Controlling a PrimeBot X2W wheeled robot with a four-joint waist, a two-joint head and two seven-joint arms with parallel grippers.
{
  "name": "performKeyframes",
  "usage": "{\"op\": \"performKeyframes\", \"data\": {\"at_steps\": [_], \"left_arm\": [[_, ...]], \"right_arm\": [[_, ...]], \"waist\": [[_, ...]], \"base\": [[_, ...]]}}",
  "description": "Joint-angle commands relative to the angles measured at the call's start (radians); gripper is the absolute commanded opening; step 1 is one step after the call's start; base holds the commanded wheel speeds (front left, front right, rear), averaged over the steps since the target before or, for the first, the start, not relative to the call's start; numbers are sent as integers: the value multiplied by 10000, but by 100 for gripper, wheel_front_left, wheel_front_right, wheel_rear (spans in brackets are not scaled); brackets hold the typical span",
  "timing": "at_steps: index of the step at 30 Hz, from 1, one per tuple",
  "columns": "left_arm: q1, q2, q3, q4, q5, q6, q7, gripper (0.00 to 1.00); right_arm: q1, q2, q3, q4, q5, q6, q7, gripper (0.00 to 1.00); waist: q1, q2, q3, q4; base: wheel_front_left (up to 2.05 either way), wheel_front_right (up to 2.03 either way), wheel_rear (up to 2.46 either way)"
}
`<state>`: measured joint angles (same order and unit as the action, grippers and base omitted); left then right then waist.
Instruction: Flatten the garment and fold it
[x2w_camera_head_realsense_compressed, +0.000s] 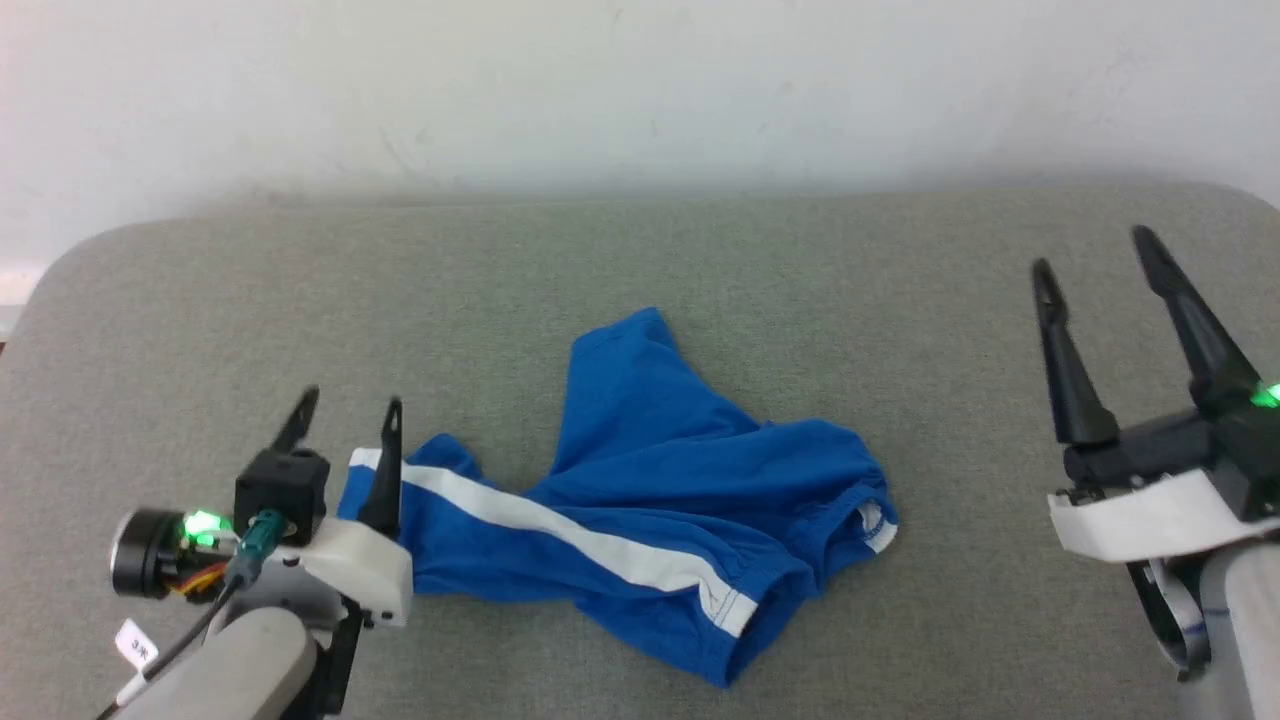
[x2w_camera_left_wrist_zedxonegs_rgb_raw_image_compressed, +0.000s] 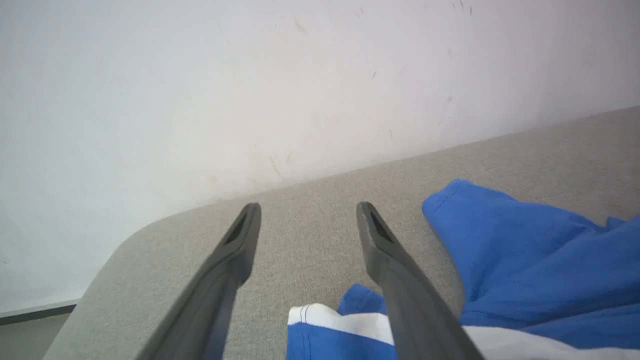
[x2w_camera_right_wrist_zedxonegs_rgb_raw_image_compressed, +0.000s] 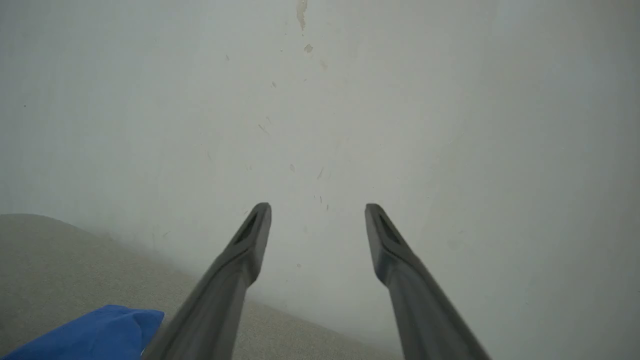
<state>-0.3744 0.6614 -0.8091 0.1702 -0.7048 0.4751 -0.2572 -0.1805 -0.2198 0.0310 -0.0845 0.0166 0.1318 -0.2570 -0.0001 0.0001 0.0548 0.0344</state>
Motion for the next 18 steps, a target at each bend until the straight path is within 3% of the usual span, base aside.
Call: {"op": "performKeyframes", "data": {"at_steps": [1,6,9,14,18], "left_arm": [[186,-101,241,-288,481,222,-40,100],[1271,-709,1656,-1706,2062,880,-43,100],[2008,-1223,2626,-2212,2420,928,-43,100],[2827,-2048,3818,-2573,3326,543,-44,100],[3089,-2739,4337,-2645,3995,-2,-44,100]], "right_arm": [[-315,-283,297,191,161,-11,-47,100],[-1553,-1955,2422,1351,1029,-11,166,100],[-2405,-2898,4018,2000,1934,-11,1620,100],[-3770,-4136,6819,2516,4480,-11,4934,100],[-4740,-4831,8442,2981,6108,-11,7033,100]], "waist": [[1,-1,-134,173],[1,-1,-213,407],[1,-1,-181,576],[1,-1,67,980],[1,-1,415,1416]], "base": [[0,0,0],[0,0,0],[0,0,0],[0,0,0],[0,0,0]]}}
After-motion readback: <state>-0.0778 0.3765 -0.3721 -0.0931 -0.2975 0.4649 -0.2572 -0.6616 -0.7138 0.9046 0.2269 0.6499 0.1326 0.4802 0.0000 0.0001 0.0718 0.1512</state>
